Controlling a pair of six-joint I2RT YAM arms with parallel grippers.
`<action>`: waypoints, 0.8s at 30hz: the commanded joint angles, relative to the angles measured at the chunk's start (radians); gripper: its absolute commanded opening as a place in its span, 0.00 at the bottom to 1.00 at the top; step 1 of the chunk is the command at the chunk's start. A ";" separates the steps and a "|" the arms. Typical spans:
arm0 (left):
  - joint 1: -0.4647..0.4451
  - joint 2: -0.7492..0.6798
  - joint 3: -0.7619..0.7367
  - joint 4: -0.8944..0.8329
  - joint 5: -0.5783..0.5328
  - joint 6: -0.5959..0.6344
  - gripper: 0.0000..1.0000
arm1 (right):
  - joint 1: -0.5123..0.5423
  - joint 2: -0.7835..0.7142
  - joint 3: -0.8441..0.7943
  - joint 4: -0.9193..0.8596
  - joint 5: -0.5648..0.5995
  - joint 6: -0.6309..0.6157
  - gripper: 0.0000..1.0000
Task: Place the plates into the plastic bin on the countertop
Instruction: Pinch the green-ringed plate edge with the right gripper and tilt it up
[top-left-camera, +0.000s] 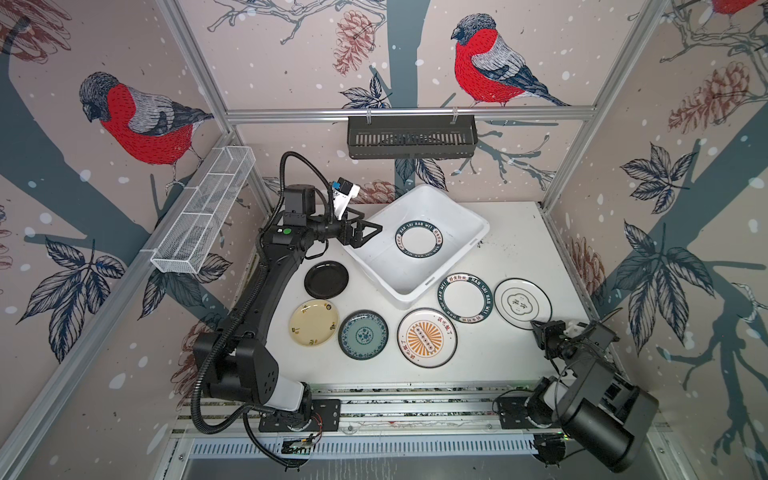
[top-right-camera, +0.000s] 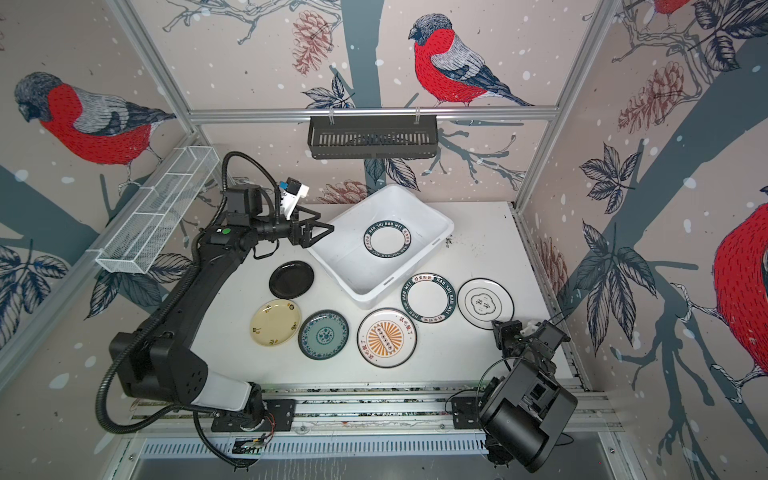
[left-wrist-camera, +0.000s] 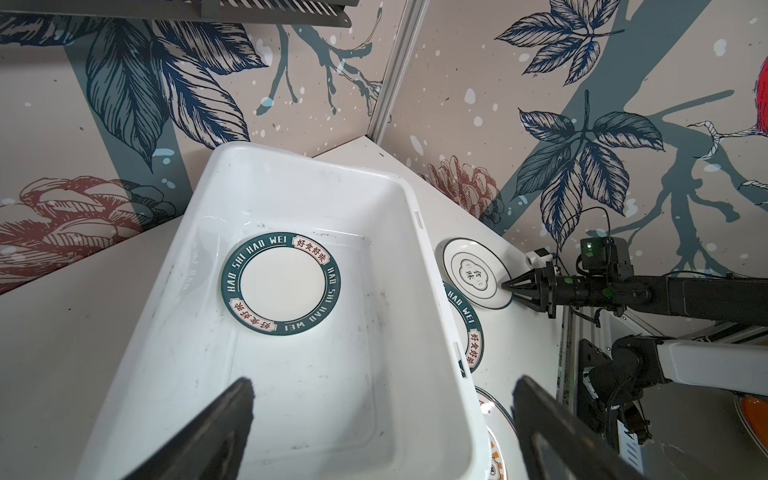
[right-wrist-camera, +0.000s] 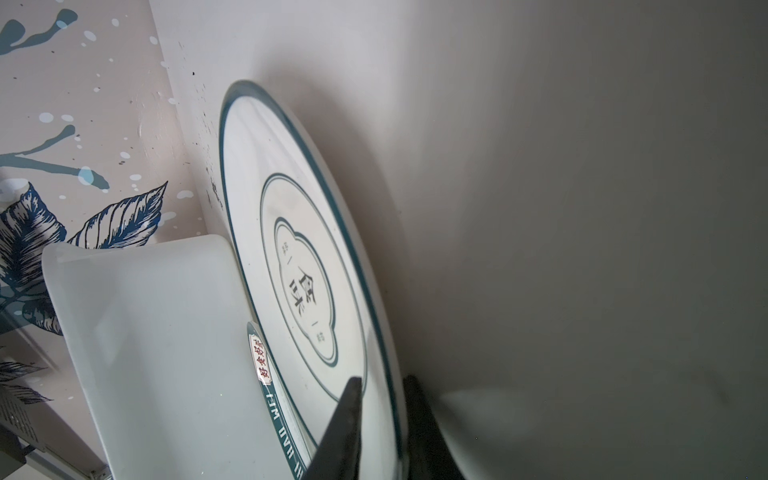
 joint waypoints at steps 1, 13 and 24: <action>-0.001 -0.006 -0.003 0.034 0.013 0.001 0.96 | 0.001 0.017 -0.017 -0.061 0.065 -0.012 0.18; -0.004 -0.006 0.010 0.028 0.009 -0.002 0.96 | -0.001 0.017 -0.025 0.008 0.025 0.004 0.06; -0.012 -0.003 0.023 0.021 -0.003 -0.001 0.96 | -0.001 -0.044 0.022 0.006 -0.007 0.034 0.03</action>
